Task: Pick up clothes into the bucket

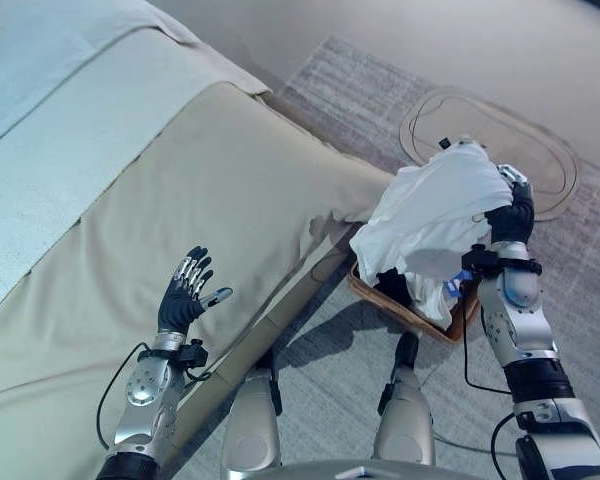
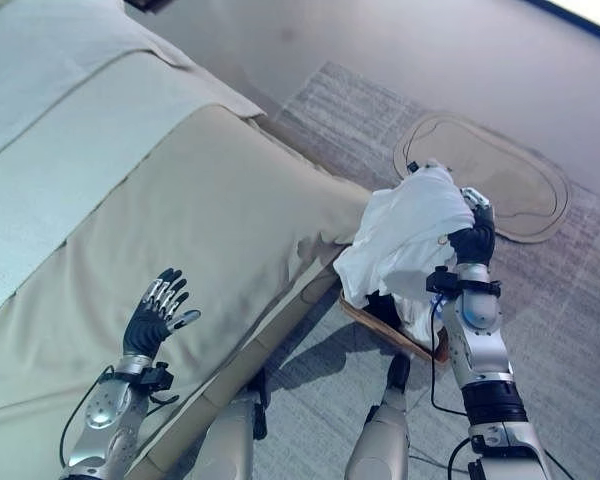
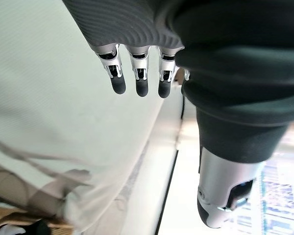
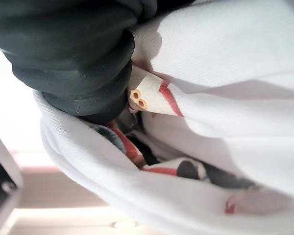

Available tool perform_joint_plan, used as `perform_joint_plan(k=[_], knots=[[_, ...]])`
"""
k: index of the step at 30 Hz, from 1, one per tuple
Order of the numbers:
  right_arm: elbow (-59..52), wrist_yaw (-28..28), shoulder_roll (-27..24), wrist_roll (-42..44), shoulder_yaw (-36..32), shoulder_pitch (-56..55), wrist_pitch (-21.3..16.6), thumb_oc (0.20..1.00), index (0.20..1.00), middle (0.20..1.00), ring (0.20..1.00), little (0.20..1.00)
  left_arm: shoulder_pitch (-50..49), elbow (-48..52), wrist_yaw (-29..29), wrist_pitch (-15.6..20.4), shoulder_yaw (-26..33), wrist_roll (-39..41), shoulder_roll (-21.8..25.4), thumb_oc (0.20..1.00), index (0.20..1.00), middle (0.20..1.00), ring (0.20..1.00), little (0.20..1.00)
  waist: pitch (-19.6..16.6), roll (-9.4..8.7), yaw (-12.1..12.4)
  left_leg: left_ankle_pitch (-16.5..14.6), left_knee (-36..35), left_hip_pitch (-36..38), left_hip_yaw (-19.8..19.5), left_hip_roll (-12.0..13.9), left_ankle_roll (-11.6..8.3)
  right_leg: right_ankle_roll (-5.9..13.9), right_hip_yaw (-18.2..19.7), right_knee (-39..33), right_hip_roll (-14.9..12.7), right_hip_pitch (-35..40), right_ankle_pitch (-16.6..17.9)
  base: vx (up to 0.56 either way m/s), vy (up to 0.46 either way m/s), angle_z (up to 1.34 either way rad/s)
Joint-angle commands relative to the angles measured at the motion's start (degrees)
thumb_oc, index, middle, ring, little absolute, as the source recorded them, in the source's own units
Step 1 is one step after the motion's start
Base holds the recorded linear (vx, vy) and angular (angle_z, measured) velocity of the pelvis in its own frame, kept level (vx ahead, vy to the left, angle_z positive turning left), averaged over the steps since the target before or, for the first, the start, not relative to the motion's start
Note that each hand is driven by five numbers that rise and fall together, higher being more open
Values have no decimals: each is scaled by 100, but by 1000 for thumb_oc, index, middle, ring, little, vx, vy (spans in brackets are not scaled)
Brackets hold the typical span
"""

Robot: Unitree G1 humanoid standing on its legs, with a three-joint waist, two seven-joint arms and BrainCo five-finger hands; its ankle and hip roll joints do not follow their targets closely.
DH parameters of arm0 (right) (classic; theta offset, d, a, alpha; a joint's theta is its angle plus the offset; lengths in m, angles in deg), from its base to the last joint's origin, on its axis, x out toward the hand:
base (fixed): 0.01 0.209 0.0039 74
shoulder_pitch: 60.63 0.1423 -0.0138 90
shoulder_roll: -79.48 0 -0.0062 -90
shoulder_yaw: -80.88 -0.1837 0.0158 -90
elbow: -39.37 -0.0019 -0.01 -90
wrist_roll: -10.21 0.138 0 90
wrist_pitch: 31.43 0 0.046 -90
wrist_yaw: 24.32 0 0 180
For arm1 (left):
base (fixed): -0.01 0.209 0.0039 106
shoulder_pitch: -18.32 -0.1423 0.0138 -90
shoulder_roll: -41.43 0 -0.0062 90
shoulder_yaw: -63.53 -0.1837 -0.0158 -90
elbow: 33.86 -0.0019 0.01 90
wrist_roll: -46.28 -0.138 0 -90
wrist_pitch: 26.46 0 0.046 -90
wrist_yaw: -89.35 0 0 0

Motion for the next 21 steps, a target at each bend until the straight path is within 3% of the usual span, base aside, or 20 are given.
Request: perform_joint_plan(k=[1, 14, 21], knots=[[-302, 469, -282, -233, -271, 590, -602, 200, 200, 200, 200, 200, -32, 482, 77, 446, -121, 323, 143, 1000, 1000, 1000, 1000, 1000, -209, -48, 24, -212, 494, -387, -188, 87, 219, 50, 166, 840, -139, -472, -374, -71, -26, -8], [127, 1081, -1204, -42, -388, 1744, -777, 200, 200, 200, 200, 200, 101, 554, 160, 430, -525, 406, 318, 1000, 1000, 1000, 1000, 1000, -51, 192, -65, -125, 400, -739, -76, 116, 141, 56, 336, 1103, -126, -1123, -426, -28, -12, -5], [-8, 1013, -1398, 136, -413, 1721, -855, 200, 200, 200, 200, 200, 249, 417, 219, 423, -564, 387, 286, 1000, 1000, 1000, 1000, 1000, 55, 155, -143, -75, 217, -465, -7, 105, 114, 56, 378, 1061, -73, -1004, -414, 4, -16, -2]])
